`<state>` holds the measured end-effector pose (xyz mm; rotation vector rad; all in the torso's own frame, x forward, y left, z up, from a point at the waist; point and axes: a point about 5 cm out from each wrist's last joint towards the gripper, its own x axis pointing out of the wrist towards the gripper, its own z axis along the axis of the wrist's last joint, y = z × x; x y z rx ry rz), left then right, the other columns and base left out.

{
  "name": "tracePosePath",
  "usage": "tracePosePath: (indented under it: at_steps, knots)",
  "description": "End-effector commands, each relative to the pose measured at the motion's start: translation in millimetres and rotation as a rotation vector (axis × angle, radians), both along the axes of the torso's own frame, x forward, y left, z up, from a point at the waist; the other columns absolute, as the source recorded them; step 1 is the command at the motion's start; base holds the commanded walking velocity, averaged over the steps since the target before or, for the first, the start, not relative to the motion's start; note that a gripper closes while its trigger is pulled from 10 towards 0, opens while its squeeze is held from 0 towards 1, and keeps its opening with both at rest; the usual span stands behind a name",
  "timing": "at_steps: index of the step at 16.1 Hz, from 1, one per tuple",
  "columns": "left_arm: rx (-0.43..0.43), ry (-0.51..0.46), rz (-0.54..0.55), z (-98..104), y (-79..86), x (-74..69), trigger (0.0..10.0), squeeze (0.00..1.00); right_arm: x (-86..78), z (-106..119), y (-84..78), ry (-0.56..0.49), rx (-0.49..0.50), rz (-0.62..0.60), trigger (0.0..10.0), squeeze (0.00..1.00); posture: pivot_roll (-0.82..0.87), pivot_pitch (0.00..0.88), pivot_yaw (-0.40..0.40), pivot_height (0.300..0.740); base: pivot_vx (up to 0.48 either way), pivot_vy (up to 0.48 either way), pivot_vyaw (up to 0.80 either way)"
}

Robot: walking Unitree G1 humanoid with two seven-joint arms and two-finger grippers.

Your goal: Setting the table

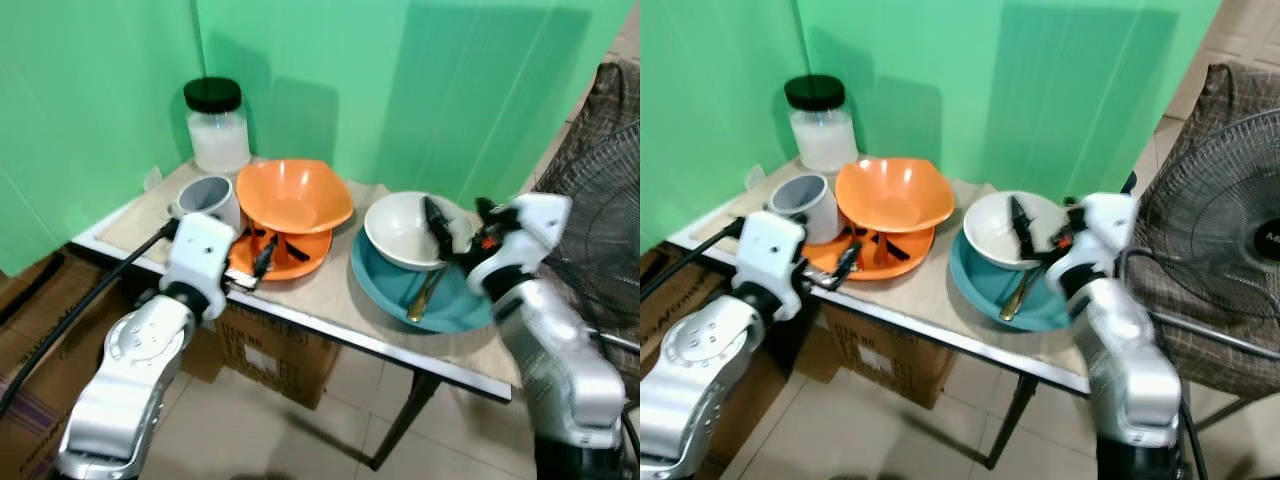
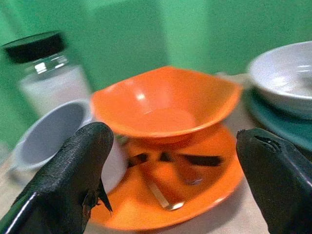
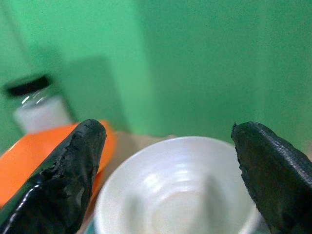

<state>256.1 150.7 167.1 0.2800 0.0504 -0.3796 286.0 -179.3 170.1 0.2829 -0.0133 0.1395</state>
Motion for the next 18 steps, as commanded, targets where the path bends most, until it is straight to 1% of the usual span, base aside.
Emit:
tracePosePath:
  at_steps: [1, 2, 3, 4, 5, 7, 8, 9, 10, 11, 12, 13, 14, 15, 16, 18]
  knots:
    - [0.006, -0.015, -0.039, 3, -4.5, 0.9, 10.0, 0.21, 2.1, 0, -8.4, 0.015, 0.031, -0.029, 10.0, 0.00, 0.11, 0.000, -0.054, 0.740, 0.000, 0.000, 0.00]
    - [0.013, -0.025, -0.092, 5, -8.8, 3.8, 10.0, 0.20, 13.5, -4, -14.3, 0.113, -0.071, -0.093, 10.0, 0.00, 0.11, 0.000, -0.056, 0.740, 0.000, 0.000, 0.00]
    - [0.023, -0.030, -0.136, 7, -13.3, 4.7, 10.0, 0.20, 21.0, -6, -15.0, 0.153, -0.082, -0.085, 10.0, 0.00, 0.11, 0.000, -0.059, 0.740, 0.000, 0.000, 0.00]
    - [0.030, -0.032, -0.181, 8, -17.5, 5.9, 10.0, 0.20, 29.5, -6, -16.3, 0.187, -0.050, -0.078, 10.0, 0.00, 0.10, 0.000, -0.059, 0.740, 0.000, 0.000, 0.00]
    - [0.030, -0.029, -0.212, 8, -20.1, 6.5, 10.0, 0.19, 35.4, -11, -16.3, 0.254, -0.038, -0.066, 10.0, 0.00, 0.10, 0.000, -0.058, 0.740, 0.000, 0.000, 0.00]
    - [0.040, -0.019, -0.257, 7, -25.2, 6.3, 10.0, 0.19, 41.7, -21, -16.9, 0.359, -0.040, -0.069, 10.0, 0.00, 0.09, 0.000, -0.060, 0.740, 0.000, 0.000, 0.00]
    - [0.053, -0.017, -0.286, 6, -29.1, 7.0, 10.0, 0.20, 48.4, -25, -15.6, 0.400, -0.003, -0.072, 10.0, 0.00, 0.09, 0.000, -0.059, 0.740, 0.000, 0.000, 0.00]
    - [0.042, -0.015, -0.311, 6, -34.5, 7.1, 10.0, 0.19, 57.6, -26, -9.5, 0.415, 0.027, -0.048, 10.0, 0.00, 0.09, 0.000, -0.057, 0.740, 0.000, 0.000, 0.00]
    - [0.039, -0.015, -0.317, 6, -35.4, 6.9, 10.0, 0.19, 59.2, -25, -8.4, 0.414, 0.028, -0.045, 10.0, 0.00, 0.09, 0.000, -0.057, 0.740, 0.000, 0.000, 0.00]
    - [0.045, -0.007, -0.334, 4, -37.2, 5.1, 10.0, 0.19, 64.2, -26, -5.6, 0.430, -0.001, -0.052, 10.0, 0.00, 0.09, 0.000, -0.058, 0.740, 0.000, 0.000, 0.00]
    - [0.049, -0.002, -0.340, 3, -37.3, 4.0, 10.0, 0.19, 67.4, -25, -2.4, 0.445, 0.030, -0.052, 9.7, 0.00, 0.09, 0.000, -0.063, 0.740, 0.000, 0.000, 0.00]
    - [0.052, 0.009, -0.348, 2, -36.4, 2.5, 10.0, 0.19, 68.6, -27, 0.4, 0.478, 0.068, -0.050, 4.8, 0.00, 0.10, 0.000, -0.065, 0.740, 0.000, 0.000, 0.00]
    - [0.063, 0.027, -0.366, 0, -34.9, 0.0, 10.0, 0.20, 69.4, -30, 2.2, 0.523, 0.092, -0.058, 3.1, 0.00, 0.10, 0.000, -0.070, 0.740, 0.000, 0.000, 0.00]
    - [0.075, 0.037, -0.380, -2, -34.2, -2.1, 10.0, 0.19, 69.9, -33, 2.0, 0.549, 0.101, -0.067, 1.7, 0.00, 0.11, 0.000, -0.072, 0.740, 0.000, 0.000, 0.00]
    - [0.082, 0.044, -0.387, -3, -34.0, -4.1, 10.0, 0.18, 70.9, -35, -0.8, 0.564, 0.104, -0.090, 0.0, 0.00, 0.11, 0.000, -0.076, 0.740, 0.000, 0.000, 0.00]
    - [0.082, 0.049, -0.385, -5, -34.4, -6.1, 10.0, 0.18, 72.9, -38, -7.7, 0.587, 0.105, -0.123, 0.0, 0.00, 0.11, 0.000, -0.078, 0.740, 0.000, 0.000, 0.00]
